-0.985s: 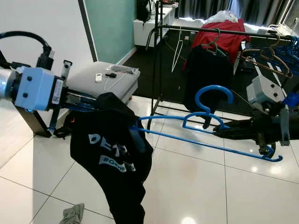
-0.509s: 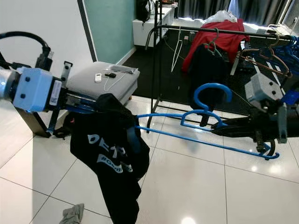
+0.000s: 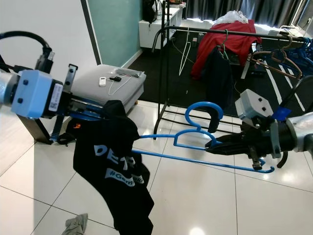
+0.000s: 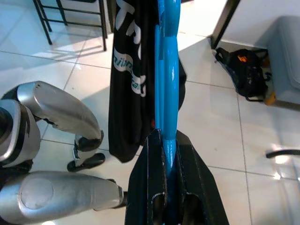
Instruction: Hang hanger
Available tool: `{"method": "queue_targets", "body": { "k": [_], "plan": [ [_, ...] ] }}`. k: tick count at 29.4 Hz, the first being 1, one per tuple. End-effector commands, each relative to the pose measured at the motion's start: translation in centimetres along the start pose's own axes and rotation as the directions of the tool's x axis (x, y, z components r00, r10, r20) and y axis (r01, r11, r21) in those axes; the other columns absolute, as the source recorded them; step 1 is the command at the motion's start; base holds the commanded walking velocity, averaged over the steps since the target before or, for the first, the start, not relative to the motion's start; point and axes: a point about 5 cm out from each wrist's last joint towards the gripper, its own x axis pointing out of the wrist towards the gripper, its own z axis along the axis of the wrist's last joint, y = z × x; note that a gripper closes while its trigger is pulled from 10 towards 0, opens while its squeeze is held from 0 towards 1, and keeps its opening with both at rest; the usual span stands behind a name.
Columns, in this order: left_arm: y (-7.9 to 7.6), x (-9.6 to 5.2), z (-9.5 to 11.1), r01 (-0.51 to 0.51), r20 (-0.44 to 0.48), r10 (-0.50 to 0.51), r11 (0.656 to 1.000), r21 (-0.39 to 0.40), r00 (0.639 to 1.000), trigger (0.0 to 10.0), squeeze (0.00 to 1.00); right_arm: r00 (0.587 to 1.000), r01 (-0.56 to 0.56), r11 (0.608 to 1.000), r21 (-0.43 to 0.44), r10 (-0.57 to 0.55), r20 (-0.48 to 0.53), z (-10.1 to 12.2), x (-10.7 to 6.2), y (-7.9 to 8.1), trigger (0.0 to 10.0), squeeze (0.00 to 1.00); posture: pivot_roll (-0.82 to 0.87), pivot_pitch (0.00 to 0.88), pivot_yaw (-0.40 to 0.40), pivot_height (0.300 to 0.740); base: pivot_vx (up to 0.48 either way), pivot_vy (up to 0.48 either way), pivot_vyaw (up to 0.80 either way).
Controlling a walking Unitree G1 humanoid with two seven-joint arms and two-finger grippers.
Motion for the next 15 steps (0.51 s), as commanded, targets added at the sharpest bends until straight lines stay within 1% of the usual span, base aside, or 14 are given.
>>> {"method": "queue_targets", "body": {
  "k": [1,2,7,8,14,15],
  "plan": [
    [0.4,0.1,0.8,-0.015,0.023,0.015,0.999,0.038,1.0,10.0,0.0,1.0,-0.022,1.0,-0.018,0.022,0.003,0.5,0.6,0.0,10.0,0.0,-0.04,0.0,-0.036,0.74,0.0,0.0,0.0],
    [0.4,0.3,1.0,-0.017,0.038,0.015,0.999,0.046,0.999,10.0,0.0,1.0,-0.028,0.999,-0.024,0.028,0.007,0.5,0.9,0.0,10.0,0.0,-0.04,0.0,-0.039,0.74,0.0,0.0,0.0],
    [0.4,0.4,1.1,-0.016,0.051,0.013,0.999,0.049,0.999,10.0,0.0,0.999,-0.034,0.999,-0.027,0.035,0.009,0.6,1.1,-0.1,10.0,0.0,-0.04,0.0,-0.039,0.74,0.0,0.0,0.0],
    [0.4,0.5,1.3,-0.012,0.059,0.009,0.998,0.055,0.998,10.0,0.0,0.999,-0.041,0.999,-0.03,0.042,0.009,0.5,1.5,-0.2,10.0,0.0,-0.03,0.0,-0.042,0.74,0.0,0.0,0.0],
    [0.4,0.6,1.4,-0.009,0.065,0.005,0.998,0.058,0.998,10.0,0.0,0.999,-0.046,0.998,-0.032,0.046,0.008,0.5,1.7,-0.2,10.0,0.0,-0.03,0.0,-0.042,0.74,0.0,0.0,0.0],
    [0.4,0.8,1.8,-0.003,0.079,-0.003,0.998,0.066,0.997,10.0,0.0,0.999,-0.049,0.998,-0.035,0.05,0.007,0.4,2.2,-0.3,10.0,0.0,-0.03,0.0,-0.043,0.74,0.0,0.0,0.0]
  ]
}}
